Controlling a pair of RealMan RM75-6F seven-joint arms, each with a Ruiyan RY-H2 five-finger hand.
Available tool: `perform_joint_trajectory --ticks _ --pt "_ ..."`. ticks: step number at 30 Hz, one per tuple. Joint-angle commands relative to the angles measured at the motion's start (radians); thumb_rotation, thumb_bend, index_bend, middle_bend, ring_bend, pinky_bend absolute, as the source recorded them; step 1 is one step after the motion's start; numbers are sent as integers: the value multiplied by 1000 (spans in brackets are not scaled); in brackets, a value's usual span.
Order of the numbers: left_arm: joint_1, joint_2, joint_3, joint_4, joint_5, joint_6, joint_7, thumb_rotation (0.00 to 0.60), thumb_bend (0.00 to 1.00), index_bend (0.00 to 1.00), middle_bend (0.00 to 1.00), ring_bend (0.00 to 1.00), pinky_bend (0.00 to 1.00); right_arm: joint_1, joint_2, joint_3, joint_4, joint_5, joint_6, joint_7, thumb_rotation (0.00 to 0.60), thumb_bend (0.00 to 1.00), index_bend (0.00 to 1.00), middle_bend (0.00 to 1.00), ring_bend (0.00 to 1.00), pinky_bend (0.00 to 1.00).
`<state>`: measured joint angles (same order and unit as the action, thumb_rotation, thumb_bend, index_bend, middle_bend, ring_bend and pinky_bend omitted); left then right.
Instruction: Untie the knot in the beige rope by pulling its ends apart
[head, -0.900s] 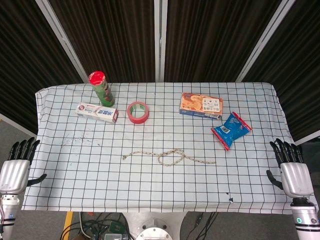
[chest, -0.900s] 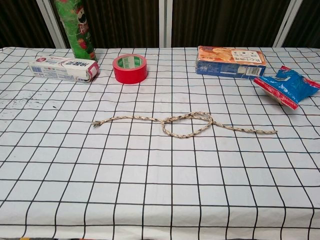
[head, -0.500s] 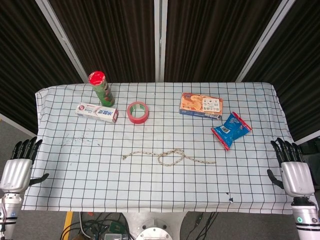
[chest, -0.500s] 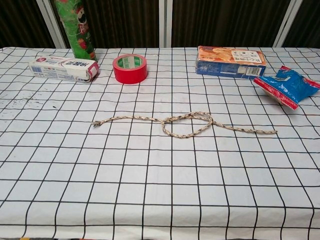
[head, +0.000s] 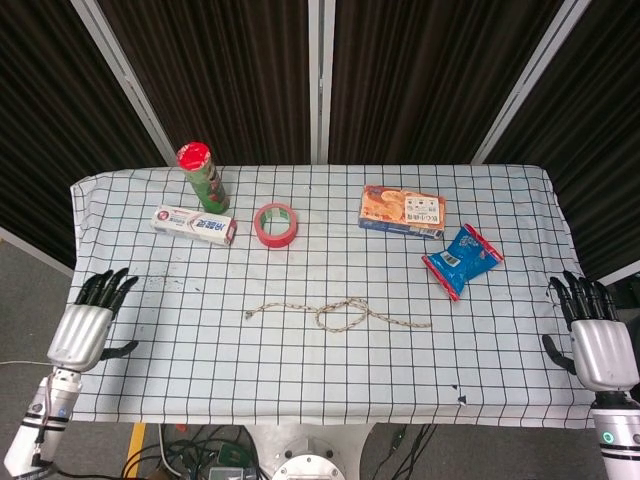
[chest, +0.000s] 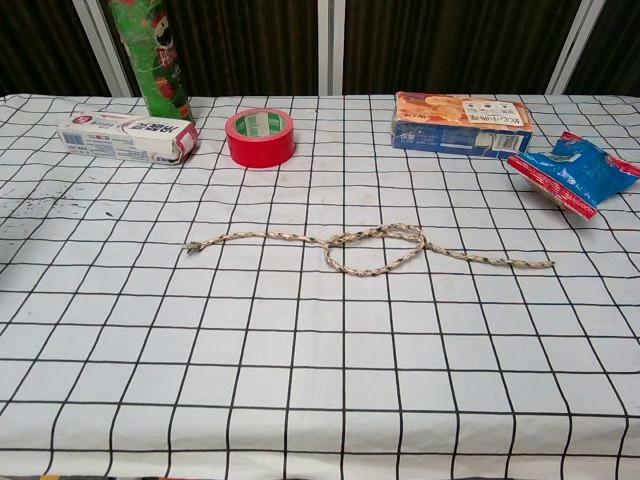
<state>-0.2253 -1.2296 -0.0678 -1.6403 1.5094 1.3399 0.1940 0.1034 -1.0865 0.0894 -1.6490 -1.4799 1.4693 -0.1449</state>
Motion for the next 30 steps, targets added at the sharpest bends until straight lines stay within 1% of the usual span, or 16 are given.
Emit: perform_joint_trajectory --ticks 1,5,10,12,15,17,20,25,27,29,30 --pt "-69 -64 -27 -20 -22 -80 82 600 20 142 77 0 130 0 10 -1 -9 -1 1 -13 600 249 0 0 0 0" --pt "-125 -116 -31 -58 -56 -158 168 600 55 161 85 0 144 0 15 4 -15 2 4 -13 600 249 0 0 0 0" --pt "-173 -197 -43 -63 -102 -207 242 600 78 174 85 0 144 5 15 1 -6 3 -7 -11 600 248 0 0 0 0" --pt "-189 -230 -52 -53 -136 -223 262 600 93 178 85 0 144 4 17 1 -4 3 -6 -7 600 249 0 0 0 0" --pt "-213 -266 -69 -47 -216 -259 294 600 140 201 85 0 144 3 19 4 1 7 -3 -1 600 249 0 0 0 0" --pt "-234 -290 -84 -44 -275 -283 320 600 149 203 85 0 144 5 18 6 6 11 -6 4 600 248 0 0 0 0" --pt "-266 -337 -101 -25 -328 -292 365 600 165 203 85 0 144 10 15 8 13 19 -16 9 600 248 0 0 0 0" --pt "-311 -426 -120 26 -388 -286 420 600 193 224 86 0 148 17 10 8 20 22 -28 13 600 249 0 0 0 0" --pt "-329 -461 -129 52 -405 -276 442 600 210 238 94 22 203 18 11 7 22 22 -31 11 600 249 0 0 0 0" --pt "-345 -490 -137 76 -417 -270 450 600 230 254 115 70 294 17 14 7 22 24 -31 14 600 249 0 0 0 0" --pt "-352 -500 -140 87 -418 -266 455 600 236 264 123 80 305 17 15 8 22 25 -30 15 600 249 0 0 0 0"
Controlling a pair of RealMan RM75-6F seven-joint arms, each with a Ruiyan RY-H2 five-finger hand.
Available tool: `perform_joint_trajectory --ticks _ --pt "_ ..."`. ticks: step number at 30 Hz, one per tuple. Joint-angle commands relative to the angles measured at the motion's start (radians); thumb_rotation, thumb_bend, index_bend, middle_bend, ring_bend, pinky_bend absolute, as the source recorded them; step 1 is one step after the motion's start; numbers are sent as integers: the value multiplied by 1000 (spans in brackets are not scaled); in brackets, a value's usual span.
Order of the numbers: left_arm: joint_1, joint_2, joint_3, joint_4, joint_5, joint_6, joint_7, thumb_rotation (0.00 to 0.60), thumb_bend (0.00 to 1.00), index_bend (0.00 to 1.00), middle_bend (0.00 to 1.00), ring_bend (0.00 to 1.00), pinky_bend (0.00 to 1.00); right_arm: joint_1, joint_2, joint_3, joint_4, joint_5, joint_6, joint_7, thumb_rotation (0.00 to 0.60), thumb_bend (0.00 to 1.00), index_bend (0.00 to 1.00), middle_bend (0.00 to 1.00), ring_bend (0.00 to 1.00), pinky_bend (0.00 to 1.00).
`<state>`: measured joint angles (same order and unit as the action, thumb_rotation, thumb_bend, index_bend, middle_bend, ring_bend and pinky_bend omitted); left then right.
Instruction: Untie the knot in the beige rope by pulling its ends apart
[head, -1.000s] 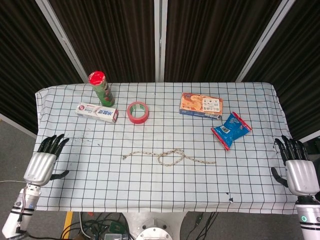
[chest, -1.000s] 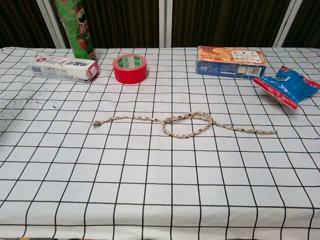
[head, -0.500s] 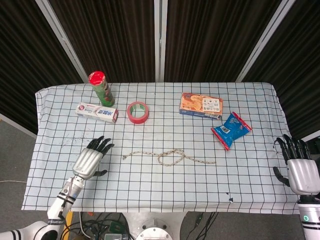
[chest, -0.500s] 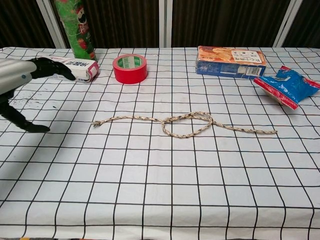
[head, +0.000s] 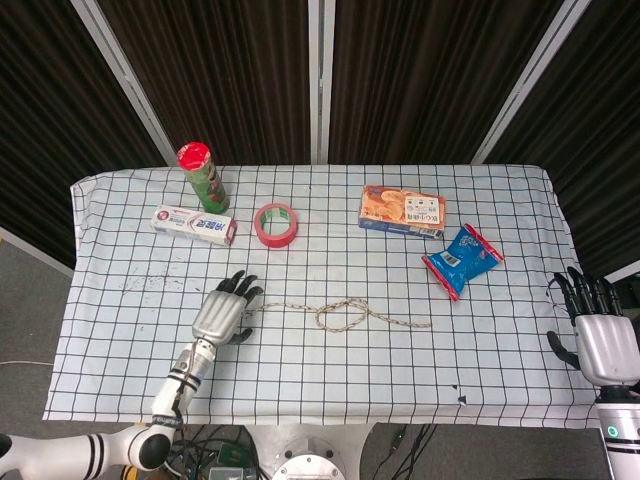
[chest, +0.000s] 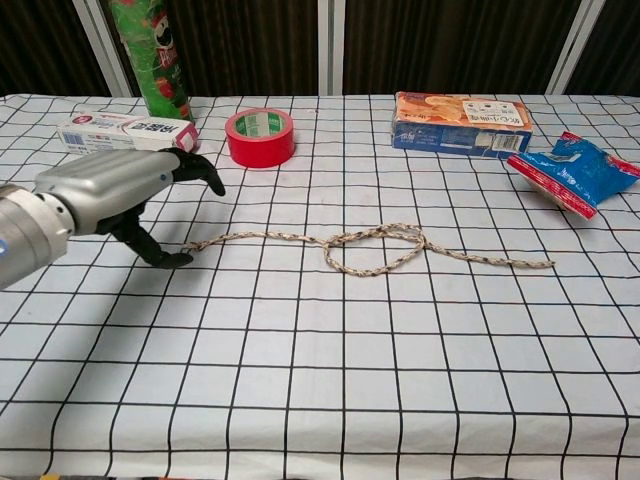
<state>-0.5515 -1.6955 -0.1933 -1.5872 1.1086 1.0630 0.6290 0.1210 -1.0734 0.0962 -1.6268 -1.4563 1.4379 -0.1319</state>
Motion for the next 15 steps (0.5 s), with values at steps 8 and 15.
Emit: perform_joint_trajectory --ticks 8,15 --pt "-67 -92 -26 108 -51 14 27 600 245 331 130 48 188 -2 5 6 9 12 3 17 600 249 0 0 0 0" --pt "-94 -125 -26 142 -102 10 55 600 246 359 129 31 138 0 0 7 18 16 0 27 600 249 0 0 0 0"
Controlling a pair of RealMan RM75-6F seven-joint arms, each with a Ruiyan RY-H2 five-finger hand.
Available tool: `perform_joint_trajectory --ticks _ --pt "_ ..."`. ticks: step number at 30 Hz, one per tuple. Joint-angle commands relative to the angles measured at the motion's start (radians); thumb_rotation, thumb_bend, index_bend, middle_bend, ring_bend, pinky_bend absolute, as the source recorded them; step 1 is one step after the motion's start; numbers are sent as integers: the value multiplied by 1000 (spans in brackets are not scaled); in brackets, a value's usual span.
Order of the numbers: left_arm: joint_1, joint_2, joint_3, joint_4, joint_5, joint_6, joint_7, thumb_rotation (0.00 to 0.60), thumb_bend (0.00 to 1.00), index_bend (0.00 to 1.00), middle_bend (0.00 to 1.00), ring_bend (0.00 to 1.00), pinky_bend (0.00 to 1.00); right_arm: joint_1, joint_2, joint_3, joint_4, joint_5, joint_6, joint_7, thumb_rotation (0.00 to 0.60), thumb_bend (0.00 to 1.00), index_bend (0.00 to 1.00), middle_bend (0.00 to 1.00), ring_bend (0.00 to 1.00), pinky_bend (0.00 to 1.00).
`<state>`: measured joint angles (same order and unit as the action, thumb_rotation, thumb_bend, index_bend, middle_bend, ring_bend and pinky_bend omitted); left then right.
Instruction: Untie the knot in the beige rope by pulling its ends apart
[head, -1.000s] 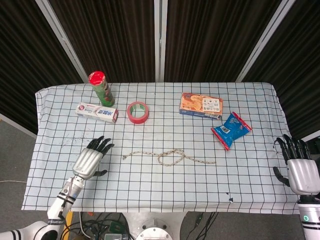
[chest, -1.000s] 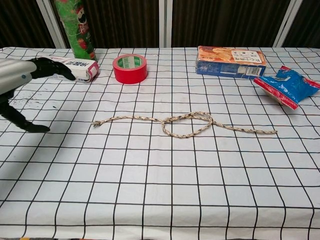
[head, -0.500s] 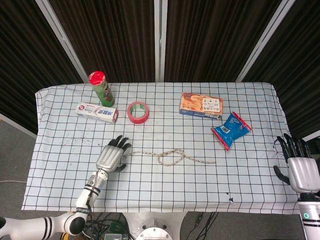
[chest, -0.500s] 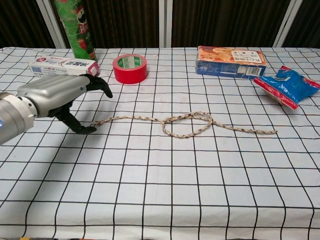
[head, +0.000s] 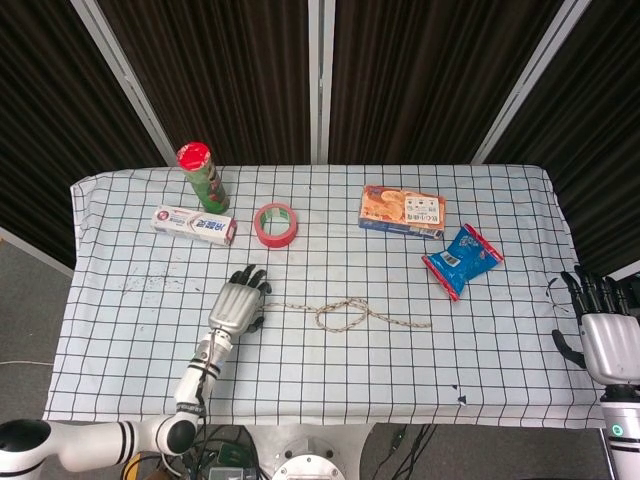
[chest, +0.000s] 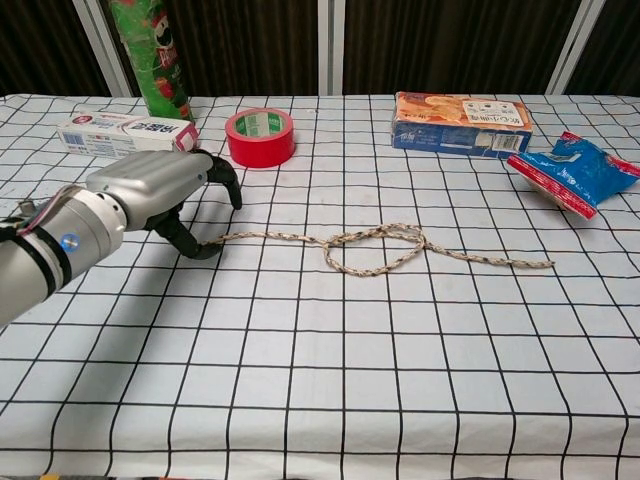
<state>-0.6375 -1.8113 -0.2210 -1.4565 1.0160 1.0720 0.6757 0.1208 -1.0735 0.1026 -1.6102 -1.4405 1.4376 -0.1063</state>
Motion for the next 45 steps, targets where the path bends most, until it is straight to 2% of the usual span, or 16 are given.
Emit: perform_joint_trajectory --ticks 1,17,45 --pt "-10 -12 3 16 -12 2 10 600 245 364 129 31 135 0 0 1 3 1 1 3 600 249 0 0 0 0" --pt "-26 -40 26 85 -40 18 6 600 271 449 134 31 133 5 -11 3 25 22 -19 24 600 249 0 0 0 0" --pt "-36 -73 19 119 -96 42 25 600 373 550 181 31 129 8 -31 9 47 42 -24 26 600 252 0 0 0 0"
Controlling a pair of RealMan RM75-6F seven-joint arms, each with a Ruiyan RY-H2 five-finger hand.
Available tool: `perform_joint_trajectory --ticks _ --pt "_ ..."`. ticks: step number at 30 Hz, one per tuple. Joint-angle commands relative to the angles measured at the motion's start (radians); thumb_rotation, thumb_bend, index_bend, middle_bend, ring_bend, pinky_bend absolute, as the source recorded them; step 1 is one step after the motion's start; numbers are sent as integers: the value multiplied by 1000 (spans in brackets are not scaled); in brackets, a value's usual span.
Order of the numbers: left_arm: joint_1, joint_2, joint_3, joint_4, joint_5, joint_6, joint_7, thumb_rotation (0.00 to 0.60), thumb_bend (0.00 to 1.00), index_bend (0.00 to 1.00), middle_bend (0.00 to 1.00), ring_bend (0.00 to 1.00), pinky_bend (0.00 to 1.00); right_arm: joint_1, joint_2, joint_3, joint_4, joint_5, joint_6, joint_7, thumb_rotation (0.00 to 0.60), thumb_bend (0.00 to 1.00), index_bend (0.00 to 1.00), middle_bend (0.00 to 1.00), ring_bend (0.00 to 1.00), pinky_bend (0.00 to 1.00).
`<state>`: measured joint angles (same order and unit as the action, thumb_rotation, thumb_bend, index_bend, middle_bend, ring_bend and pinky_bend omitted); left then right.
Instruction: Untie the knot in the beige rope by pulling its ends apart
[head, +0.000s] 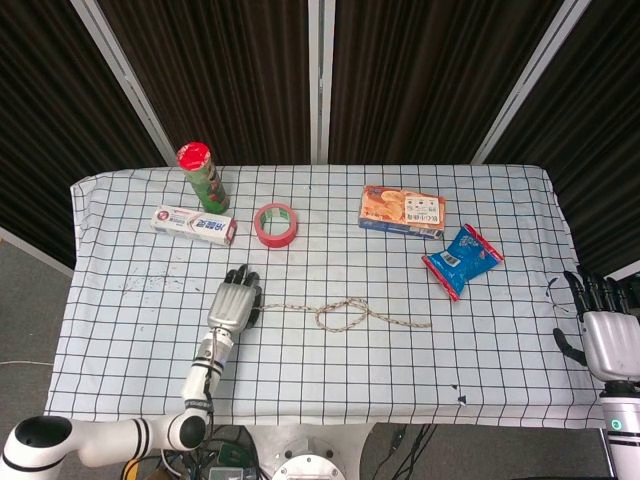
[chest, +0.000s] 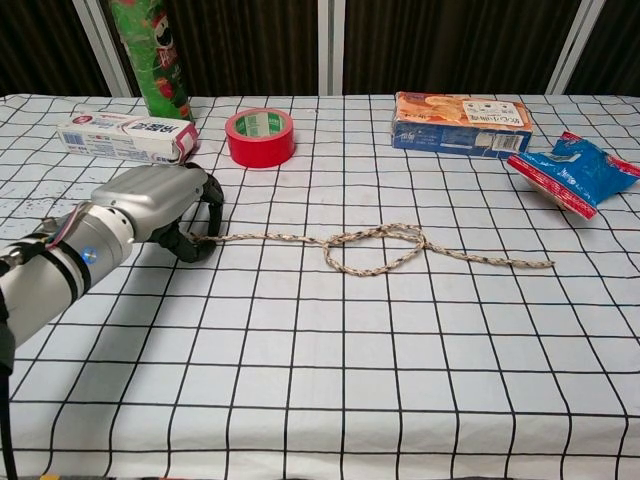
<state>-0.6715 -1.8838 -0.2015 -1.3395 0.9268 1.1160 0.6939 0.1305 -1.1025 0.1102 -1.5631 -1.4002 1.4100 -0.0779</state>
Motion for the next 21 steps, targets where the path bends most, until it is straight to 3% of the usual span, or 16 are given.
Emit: perform_joint_trajectory --ticks 1,21 --pt "-3 -1 0 2 -10 -2 9 600 374 551 182 31 129 -2 -3 2 1 2 5 -3 600 252 0 0 0 0" --pt "-8 -3 -5 -8 -20 13 12 600 456 586 203 31 128 -1 -7 0 4 -4 5 1 600 253 0 0 0 0"
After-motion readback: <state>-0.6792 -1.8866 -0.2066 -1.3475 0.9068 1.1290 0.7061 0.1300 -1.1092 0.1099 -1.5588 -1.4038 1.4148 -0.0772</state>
